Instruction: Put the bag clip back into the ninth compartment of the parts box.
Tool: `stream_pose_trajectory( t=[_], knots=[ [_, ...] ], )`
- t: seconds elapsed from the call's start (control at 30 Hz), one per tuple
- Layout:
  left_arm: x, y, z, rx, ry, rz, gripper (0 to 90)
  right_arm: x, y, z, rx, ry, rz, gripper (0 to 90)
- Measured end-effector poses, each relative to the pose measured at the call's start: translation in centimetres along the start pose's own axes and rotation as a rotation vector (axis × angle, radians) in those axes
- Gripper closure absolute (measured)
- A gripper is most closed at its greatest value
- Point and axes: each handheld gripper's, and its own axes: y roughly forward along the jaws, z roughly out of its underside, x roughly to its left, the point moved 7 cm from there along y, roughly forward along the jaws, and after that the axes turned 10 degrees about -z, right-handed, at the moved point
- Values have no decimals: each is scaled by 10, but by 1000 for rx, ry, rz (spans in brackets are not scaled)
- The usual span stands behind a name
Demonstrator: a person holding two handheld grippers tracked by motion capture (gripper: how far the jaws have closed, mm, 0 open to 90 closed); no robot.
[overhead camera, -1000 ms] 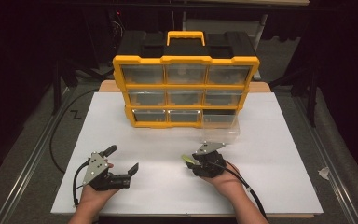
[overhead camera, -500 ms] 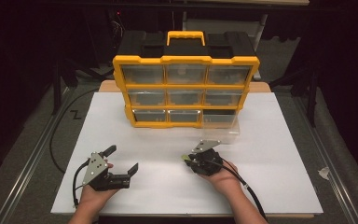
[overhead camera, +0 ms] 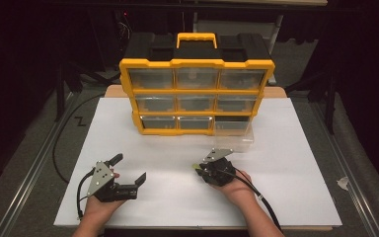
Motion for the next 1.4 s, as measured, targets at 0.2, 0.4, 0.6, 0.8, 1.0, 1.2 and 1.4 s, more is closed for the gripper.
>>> stream_pose_trajectory(
  t=[0.2,0.4,0.6,0.8,1.0,1.2,1.4],
  knots=[
    [0,0,0,3,3,1,4,0,0,0,6,-5,-2,800],
    [0,0,0,1,2,1,4,0,0,0,8,-8,-3,802],
    [0,0,0,1,3,1,4,1,0,-1,10,-5,-1,802],
    [0,0,0,0,1,1,4,0,-5,-2,7,-2,5,802],
    [0,0,0,-2,1,0,4,3,-14,-4,-21,-1,-3,802],
    [0,0,0,-4,1,1,4,4,-21,-3,-33,-1,1,801],
    [-1,1,0,0,3,4,4,5,-27,0,-36,-4,2,801]
  ],
)
